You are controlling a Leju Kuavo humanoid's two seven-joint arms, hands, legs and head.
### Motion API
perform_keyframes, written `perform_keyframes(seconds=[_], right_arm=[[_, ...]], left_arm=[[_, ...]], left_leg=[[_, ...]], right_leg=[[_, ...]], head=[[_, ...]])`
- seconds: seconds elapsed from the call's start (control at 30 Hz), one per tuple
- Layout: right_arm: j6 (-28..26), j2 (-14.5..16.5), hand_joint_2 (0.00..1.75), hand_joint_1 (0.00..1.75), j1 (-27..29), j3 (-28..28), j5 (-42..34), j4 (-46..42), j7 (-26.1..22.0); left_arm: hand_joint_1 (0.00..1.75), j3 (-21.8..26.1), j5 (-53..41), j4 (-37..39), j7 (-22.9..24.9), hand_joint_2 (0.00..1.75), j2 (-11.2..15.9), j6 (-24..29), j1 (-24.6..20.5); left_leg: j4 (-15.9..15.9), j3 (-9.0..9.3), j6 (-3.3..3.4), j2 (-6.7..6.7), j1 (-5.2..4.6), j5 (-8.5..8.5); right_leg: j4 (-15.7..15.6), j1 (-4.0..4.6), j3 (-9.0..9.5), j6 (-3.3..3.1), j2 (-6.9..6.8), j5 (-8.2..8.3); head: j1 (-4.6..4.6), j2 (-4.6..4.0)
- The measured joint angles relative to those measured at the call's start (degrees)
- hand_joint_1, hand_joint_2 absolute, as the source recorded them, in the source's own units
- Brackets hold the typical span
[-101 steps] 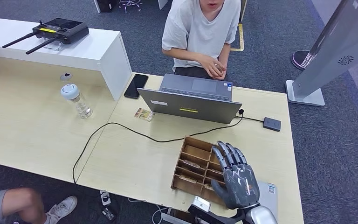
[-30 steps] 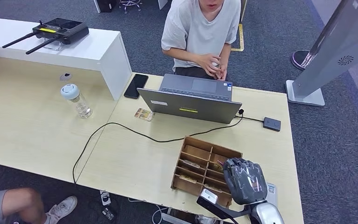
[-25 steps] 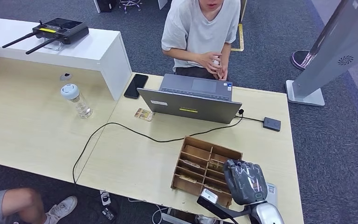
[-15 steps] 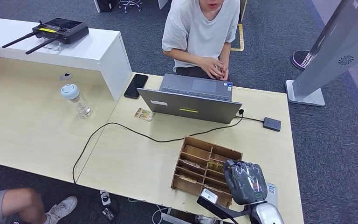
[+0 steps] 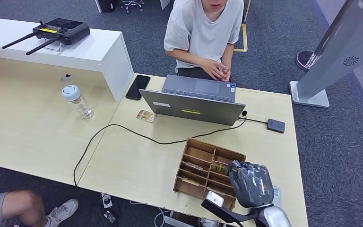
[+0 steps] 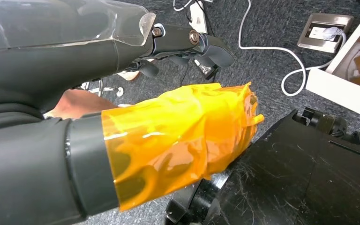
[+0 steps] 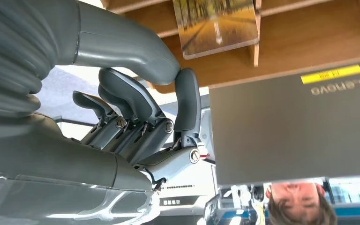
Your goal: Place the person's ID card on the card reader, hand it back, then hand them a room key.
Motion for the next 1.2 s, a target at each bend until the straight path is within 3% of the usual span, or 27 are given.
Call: perform_keyframes(seconds=[0.27, 0.3, 0.4, 0.43, 0.5, 1.2], right_arm=[[0.12, -0.91, 1.75, 1.7, 2.42, -0.52, -2.12, -5.22, -2.11], [0.18, -1.03, 1.75, 1.49, 2.86, -0.55, -2.37, -5.71, -2.39], [0.25, -1.42, 1.75, 0.29, 4.32, -0.58, -2.8, -6.97, -2.92], [0.25, -1.57, 1.75, 0.07, 4.79, -0.58, -2.9, -7.29, -2.96], [0.25, -1.88, 1.75, 0.0, 5.68, -0.57, -3.18, -7.85, -3.0], [0.2, -2.94, 1.75, 0.0, 7.44, 2.09, -5.43, -8.16, -2.78]], left_arm=[[0.0, 0.08, 0.05, -0.44, 0.46, 0.0, 0.34, 0.81, 0.7], [0.0, 0.1, 0.09, -0.52, 0.63, 0.0, 0.4, 0.93, 0.82], [0.0, 0.16, 0.25, -0.86, 1.08, 0.0, 0.49, 1.34, 1.21], [0.0, 0.17, 0.31, -0.97, 1.2, 0.0, 0.51, 1.49, 1.3], [0.0, 0.18, 0.38, -1.2, 1.42, 0.0, 0.64, 1.75, 1.42], [0.0, 0.15, 1.45, -2.27, 2.12, 0.0, 1.33, 2.91, 1.56]], left_leg=[[0.0, -0.01, 0.0, 0.01, 0.0, -0.01], [0.0, 0.0, 0.0, 0.01, 0.0, -0.01], [0.0, -0.01, 0.0, 0.01, 0.0, -0.01], [0.0, -0.01, 0.01, 0.01, 0.0, -0.01], [0.0, -0.02, 0.01, 0.01, 0.0, -0.01], [0.0, -0.02, 0.03, 0.01, 0.0, -0.03]], right_leg=[[-0.01, 0.0, -0.01, 0.0, 0.01, 0.0], [-0.01, 0.0, -0.01, 0.0, 0.0, 0.0], [-0.01, 0.0, -0.01, 0.0, 0.0, 0.0], [-0.01, 0.0, -0.01, 0.0, 0.0, 0.0], [-0.01, 0.0, -0.01, 0.0, 0.0, 0.0], [-0.01, 0.0, -0.01, 0.0, 0.0, 0.0]], head=[[0.01, 0.0], [0.01, 0.0], [0.01, 0.0], [0.01, 0.0], [0.01, 0.0], [0.0, 0.0]])
